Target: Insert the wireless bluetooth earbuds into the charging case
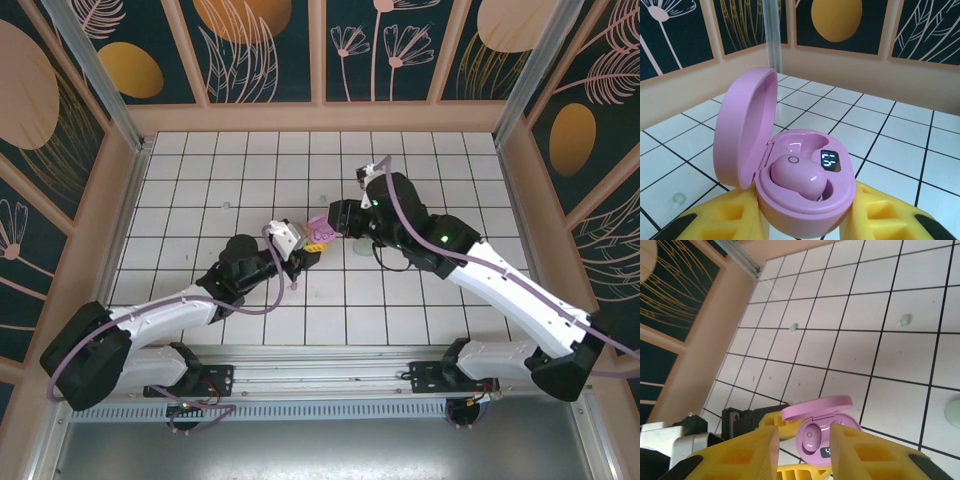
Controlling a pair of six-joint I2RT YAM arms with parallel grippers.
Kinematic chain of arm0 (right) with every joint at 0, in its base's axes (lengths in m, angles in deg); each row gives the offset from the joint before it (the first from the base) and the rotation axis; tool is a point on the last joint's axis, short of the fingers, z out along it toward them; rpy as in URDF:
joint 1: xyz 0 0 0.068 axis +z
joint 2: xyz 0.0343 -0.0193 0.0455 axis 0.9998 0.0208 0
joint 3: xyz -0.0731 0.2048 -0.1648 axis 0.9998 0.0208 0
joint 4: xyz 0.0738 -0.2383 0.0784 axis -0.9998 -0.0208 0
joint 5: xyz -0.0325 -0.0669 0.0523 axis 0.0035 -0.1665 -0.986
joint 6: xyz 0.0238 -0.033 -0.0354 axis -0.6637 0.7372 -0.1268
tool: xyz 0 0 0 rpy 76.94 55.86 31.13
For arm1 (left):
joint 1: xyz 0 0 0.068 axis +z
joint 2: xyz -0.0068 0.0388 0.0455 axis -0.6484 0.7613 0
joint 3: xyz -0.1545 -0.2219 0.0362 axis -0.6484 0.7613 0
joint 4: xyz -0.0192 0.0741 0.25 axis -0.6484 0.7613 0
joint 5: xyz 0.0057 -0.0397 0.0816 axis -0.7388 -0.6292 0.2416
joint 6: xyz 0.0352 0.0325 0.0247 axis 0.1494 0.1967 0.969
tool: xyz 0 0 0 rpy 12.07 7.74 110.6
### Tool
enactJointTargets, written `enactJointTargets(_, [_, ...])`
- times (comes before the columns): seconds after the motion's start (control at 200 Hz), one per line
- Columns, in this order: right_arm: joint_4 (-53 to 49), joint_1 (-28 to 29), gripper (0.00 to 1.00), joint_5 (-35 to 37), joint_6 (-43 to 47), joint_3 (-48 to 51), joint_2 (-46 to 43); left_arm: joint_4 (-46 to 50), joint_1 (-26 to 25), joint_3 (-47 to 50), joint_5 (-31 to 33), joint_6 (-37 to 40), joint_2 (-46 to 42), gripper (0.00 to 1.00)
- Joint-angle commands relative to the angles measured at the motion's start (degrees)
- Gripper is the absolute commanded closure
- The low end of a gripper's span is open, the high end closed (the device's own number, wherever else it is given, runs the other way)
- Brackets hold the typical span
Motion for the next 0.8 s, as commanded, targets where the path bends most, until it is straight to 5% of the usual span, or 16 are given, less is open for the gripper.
enactJointTargets(0.0, [1.7, -1.5, 0.68, -1.2, -0.9, 1.5, -1.4, 0.4, 1.9, 1.9, -3.1, -2.3, -2.7, 0.95])
enactJointTargets(0.16, [2.1, -4.9, 0.68, -3.2, -2.9, 6.0, -2.5, 1.0, 5.3, 5.0, -4.8, -4.4, -8.8, 0.96])
enactJointTargets(0.37, [9.2, -9.4, 0.69, -13.7, -7.9, 15.3, 0.4, 11.9, 5.9, 6.5, 1.0, -2.0, -19.6, 0.95])
enactJointTargets(0.796, [23.5, -3.3, 0.78, -20.8, -13.9, 21.3, 19.2, 23.7, 6.0, 9.4, 8.6, -2.3, -38.0, 0.95])
